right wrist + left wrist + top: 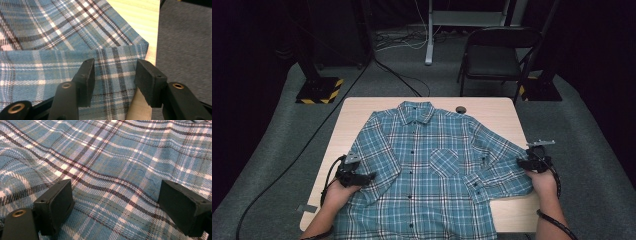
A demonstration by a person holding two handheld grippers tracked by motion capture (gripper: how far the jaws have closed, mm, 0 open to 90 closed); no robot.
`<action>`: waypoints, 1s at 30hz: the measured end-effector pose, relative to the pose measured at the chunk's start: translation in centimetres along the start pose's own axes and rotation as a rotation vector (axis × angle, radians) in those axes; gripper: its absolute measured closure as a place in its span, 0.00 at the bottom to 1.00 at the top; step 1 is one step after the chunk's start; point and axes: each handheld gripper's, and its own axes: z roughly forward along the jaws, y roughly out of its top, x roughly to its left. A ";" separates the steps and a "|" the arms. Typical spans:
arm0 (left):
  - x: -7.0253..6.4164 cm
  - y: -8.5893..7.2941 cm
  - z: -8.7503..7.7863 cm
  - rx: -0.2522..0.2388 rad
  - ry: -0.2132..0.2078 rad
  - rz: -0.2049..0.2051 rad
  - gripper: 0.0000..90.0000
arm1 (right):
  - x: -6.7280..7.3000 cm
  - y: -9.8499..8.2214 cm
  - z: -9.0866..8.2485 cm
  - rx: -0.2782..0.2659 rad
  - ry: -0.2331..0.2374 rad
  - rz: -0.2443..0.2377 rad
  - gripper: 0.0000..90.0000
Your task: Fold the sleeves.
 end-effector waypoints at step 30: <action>-0.1 0.0 0.0 0.002 0.007 -0.007 0.13 | -1.3 1.2 -2.9 -0.080 0.165 0.038 0.98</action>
